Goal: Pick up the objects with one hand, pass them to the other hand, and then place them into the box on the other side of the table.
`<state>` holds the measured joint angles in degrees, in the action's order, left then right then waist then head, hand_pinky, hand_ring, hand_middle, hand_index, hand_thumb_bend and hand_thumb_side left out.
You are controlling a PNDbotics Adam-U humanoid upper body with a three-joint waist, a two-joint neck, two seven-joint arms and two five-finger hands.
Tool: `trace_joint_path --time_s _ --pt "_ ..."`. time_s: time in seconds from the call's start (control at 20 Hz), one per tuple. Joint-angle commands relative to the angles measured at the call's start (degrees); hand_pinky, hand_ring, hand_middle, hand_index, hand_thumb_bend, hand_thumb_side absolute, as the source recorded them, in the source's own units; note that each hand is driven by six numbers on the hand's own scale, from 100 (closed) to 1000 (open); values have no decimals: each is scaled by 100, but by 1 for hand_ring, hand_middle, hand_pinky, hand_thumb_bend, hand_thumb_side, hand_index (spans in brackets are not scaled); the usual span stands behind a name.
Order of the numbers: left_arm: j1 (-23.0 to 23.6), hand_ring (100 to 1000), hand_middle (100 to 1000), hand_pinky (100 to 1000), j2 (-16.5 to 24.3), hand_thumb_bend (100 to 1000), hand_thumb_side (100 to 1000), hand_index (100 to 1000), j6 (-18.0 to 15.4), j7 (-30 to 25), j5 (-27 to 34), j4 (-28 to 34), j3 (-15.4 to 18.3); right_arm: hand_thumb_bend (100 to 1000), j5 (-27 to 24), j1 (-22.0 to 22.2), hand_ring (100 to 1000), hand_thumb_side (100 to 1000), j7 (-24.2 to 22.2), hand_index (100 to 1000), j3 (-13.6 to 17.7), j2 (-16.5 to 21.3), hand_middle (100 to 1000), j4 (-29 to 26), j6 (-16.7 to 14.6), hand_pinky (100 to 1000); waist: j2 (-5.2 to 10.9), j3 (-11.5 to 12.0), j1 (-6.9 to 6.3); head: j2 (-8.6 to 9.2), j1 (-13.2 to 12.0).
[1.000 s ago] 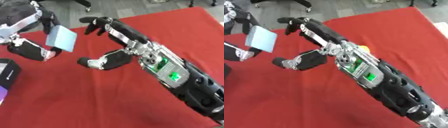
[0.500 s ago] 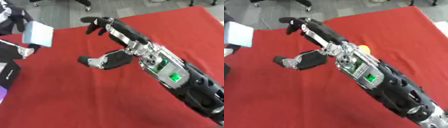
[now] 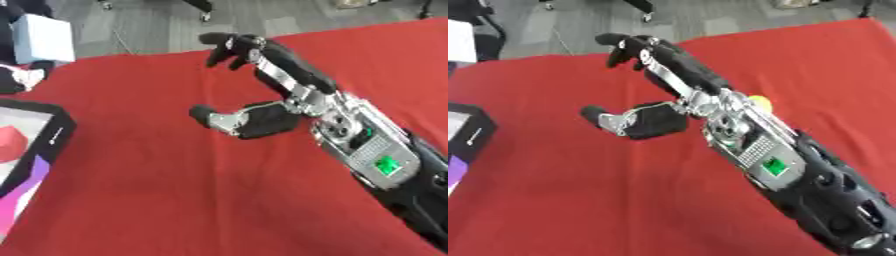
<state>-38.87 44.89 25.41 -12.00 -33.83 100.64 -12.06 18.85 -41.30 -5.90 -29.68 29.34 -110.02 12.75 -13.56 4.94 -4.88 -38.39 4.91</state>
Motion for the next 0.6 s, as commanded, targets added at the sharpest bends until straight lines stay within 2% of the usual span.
trace_joint_path --time_s 0.05,0.15,0.3,0.6 --pt "50 611 389 733 300 100 115 385 55 91 12 -202 221 388 -30 -61 820 546 19 938 92 135 711 -162 34 750 15 8 52 77 -185" --pt "150 616 393 735 317 100 118 387 99 98 -30 -435 291 399 -50 -49 820 498 35 933 104 146 711 -185 53 751 13 6 73 75 -309" --pt "249 620 399 739 312 100 121 392 126 142 -99 -756 377 359 -90 -23 821 442 63 926 129 160 713 -196 99 751 6 0 102 85 -479" --pt "360 629 408 740 268 100 126 398 118 160 -259 -1289 464 100 -299 11 822 454 192 920 161 153 713 -192 236 751 -10 -6 154 79 -643"
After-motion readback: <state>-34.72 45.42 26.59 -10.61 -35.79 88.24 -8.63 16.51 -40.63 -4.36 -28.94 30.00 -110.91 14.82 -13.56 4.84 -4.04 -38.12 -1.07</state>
